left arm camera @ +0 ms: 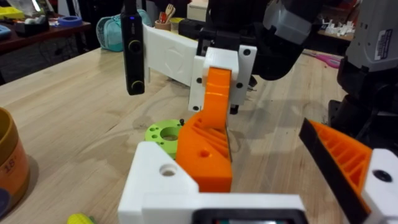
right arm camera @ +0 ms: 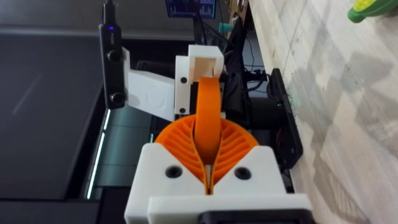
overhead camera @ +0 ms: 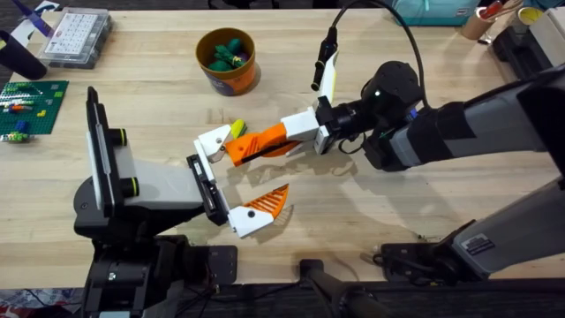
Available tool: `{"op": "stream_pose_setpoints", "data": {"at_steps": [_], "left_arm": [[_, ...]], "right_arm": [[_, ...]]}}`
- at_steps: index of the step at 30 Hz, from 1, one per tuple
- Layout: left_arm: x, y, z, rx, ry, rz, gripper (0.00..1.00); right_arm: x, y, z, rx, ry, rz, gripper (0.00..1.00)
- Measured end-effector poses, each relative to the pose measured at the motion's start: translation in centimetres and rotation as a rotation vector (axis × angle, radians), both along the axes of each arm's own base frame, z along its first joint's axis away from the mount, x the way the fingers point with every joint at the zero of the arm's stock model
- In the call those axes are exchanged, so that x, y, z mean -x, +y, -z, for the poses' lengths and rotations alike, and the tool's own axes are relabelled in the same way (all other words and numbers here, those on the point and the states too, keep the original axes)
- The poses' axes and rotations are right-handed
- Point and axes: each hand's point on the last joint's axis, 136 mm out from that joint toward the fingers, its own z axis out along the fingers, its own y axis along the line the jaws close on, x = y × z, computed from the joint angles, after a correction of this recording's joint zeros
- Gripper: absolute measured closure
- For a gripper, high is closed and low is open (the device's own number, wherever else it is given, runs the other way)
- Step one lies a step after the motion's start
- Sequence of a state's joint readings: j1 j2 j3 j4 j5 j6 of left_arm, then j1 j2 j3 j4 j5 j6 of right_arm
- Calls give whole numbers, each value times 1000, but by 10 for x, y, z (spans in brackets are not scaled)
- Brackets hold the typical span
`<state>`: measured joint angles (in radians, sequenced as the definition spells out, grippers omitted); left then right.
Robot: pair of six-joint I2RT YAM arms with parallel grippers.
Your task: Pick up the gripper from the table and insert it into the empty holder that is missing its gripper. Then pick up a screw, insert it into the mounting hole, and use the screwdriver to tighten it. Finally, clean up the table by picking up the vegetable and placing it into the bucket.
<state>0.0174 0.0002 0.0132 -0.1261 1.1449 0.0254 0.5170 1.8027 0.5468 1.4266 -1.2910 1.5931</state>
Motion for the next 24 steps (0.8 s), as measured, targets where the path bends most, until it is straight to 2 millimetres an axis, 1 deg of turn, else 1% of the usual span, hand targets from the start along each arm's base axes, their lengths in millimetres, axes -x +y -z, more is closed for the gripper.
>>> {"op": "stream_pose_setpoints", "data": {"at_steps": [17,24], "left_arm": [[-1,0,0,0,-2,-4,14],[-1,0,0,-1,-3,-4,13]], "right_arm": [[1,-1,0,3,8,-7,982],[2,-1,-9,-13,-13,-7,982]]}}
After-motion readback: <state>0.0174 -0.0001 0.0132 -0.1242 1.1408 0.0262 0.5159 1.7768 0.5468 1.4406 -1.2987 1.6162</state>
